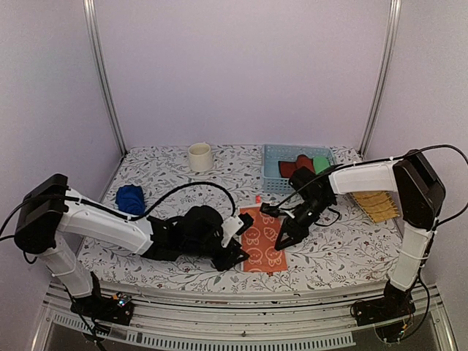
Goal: Roll the towels
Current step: Roll the towel at the center of the board.
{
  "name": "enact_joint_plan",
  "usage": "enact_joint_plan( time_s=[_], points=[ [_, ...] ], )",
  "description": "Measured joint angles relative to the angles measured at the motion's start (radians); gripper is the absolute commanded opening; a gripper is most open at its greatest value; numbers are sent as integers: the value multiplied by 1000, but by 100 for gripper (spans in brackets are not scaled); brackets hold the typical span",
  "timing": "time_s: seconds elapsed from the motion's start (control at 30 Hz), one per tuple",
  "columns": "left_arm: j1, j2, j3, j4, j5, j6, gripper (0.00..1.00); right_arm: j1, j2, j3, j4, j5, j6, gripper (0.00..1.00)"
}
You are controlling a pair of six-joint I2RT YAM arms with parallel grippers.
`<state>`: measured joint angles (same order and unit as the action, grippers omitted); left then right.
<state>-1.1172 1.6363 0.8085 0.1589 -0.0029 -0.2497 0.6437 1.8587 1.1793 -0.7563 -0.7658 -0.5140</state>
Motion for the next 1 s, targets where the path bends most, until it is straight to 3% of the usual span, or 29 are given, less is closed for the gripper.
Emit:
enact_joint_plan(
  time_s=[0.1, 0.2, 0.43, 0.8, 1.0],
  points=[
    [-42, 49, 13, -8, -10, 74, 52, -17, 57, 54, 4, 29, 8, 32],
    [-69, 135, 67, -34, -11, 140, 51, -21, 105, 99, 14, 57, 17, 32],
    [-143, 266, 198, -97, -44, 251, 43, -21, 177, 118, 29, 83, 29, 32],
    [-176, 290, 218, -148, -125, 322, 32, -21, 177, 119, 29, 83, 29, 32],
    [-195, 308, 247, -174, -172, 347, 18, -21, 177, 119, 30, 82, 29, 32]
  ],
)
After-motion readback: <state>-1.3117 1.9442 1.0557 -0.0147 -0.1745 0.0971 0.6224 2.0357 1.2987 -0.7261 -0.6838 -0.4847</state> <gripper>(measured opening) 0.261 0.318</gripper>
